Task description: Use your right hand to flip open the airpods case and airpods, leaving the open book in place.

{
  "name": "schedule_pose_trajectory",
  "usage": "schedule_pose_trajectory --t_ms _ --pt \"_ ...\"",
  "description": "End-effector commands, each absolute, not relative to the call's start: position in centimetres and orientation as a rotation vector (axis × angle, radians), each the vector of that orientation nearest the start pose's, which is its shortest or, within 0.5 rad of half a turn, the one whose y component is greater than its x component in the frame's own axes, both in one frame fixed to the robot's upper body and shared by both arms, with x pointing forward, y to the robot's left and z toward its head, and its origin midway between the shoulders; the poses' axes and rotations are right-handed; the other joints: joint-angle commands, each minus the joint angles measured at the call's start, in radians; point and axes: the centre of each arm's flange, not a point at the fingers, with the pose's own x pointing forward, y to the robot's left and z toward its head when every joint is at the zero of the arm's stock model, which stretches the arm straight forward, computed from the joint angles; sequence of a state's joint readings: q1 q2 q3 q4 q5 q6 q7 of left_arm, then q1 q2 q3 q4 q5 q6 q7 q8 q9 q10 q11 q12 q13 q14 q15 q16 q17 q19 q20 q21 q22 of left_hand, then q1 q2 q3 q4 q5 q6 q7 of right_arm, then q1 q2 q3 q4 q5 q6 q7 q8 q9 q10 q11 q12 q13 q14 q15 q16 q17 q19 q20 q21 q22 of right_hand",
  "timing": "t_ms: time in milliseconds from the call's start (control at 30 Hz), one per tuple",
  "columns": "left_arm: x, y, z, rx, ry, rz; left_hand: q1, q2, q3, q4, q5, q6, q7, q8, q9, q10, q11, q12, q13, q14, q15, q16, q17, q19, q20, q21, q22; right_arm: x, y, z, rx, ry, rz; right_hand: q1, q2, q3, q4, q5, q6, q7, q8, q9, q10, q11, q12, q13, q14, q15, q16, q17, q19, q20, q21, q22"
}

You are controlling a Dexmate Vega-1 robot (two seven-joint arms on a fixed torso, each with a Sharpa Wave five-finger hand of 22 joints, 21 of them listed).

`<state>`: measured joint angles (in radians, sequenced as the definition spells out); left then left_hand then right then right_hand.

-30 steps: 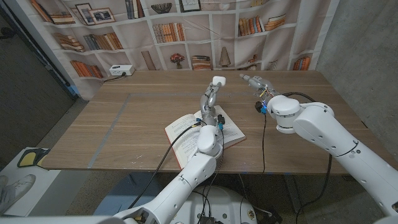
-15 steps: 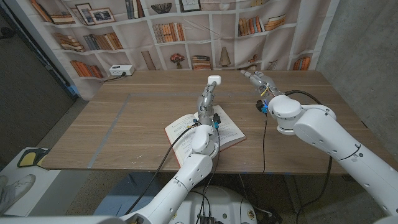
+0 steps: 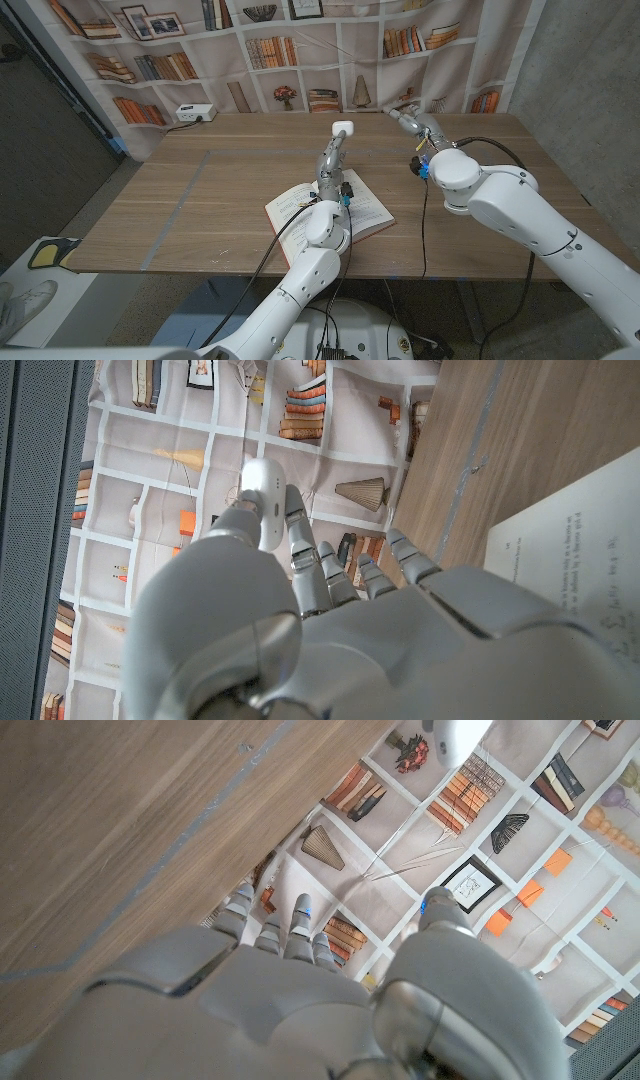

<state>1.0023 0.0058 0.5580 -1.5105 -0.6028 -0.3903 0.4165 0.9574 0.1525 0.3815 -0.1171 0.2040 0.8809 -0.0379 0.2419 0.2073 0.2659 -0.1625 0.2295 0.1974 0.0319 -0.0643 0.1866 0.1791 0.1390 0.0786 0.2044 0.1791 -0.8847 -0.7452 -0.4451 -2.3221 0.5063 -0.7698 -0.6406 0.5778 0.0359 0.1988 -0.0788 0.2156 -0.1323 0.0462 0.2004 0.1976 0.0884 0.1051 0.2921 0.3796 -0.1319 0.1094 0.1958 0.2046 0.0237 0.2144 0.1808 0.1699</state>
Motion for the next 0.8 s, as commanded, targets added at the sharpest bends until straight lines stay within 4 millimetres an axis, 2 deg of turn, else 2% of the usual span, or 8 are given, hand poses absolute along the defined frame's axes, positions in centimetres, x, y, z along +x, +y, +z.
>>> schedule_pose_trajectory --t_ms 33,233,800 --pt "57.8 4.1 -6.0 -0.638 -0.556 -0.149 -0.007 0.008 -0.005 0.000 0.006 0.085 -0.086 0.002 0.004 0.003 -0.002 -0.002 0.004 -0.006 -0.003 0.001 0.002 -0.005 0.000 -0.002 0.005 49.1 -17.2 6.7 -0.553 -0.485 -0.101 0.000 -0.001 0.004 -0.006 -0.003 -0.001 -0.007 0.005 0.003 -0.008 -0.004 -0.006 -0.002 -0.009 -0.004 0.007 0.001 -0.010 0.003 -0.002 0.003" --pt "58.0 4.0 -6.0 -0.631 -0.557 -0.150 -0.008 0.009 -0.005 0.000 0.007 0.084 -0.087 0.001 0.004 0.008 -0.004 -0.001 0.004 -0.003 -0.004 0.003 0.002 -0.007 0.005 -0.002 0.005 49.0 -16.7 7.4 -0.605 -0.490 -0.118 0.009 0.000 0.008 -0.015 -0.011 -0.004 -0.016 0.005 0.003 -0.023 -0.014 -0.019 -0.007 -0.018 -0.022 0.006 0.000 -0.021 0.003 -0.002 0.003" --pt "58.1 3.2 -5.4 -0.605 -0.582 -0.181 -0.006 0.008 -0.005 -0.002 0.008 0.083 -0.092 0.000 0.006 0.014 -0.006 -0.001 0.004 -0.017 -0.007 -0.003 0.001 -0.011 0.006 -0.002 0.005 48.6 -15.7 9.8 -0.717 -0.530 -0.102 0.042 0.003 0.021 -0.043 -0.022 -0.021 -0.029 0.003 0.003 -0.065 -0.026 -0.051 -0.021 -0.065 -0.027 -0.002 -0.002 -0.059 0.002 -0.006 0.002"
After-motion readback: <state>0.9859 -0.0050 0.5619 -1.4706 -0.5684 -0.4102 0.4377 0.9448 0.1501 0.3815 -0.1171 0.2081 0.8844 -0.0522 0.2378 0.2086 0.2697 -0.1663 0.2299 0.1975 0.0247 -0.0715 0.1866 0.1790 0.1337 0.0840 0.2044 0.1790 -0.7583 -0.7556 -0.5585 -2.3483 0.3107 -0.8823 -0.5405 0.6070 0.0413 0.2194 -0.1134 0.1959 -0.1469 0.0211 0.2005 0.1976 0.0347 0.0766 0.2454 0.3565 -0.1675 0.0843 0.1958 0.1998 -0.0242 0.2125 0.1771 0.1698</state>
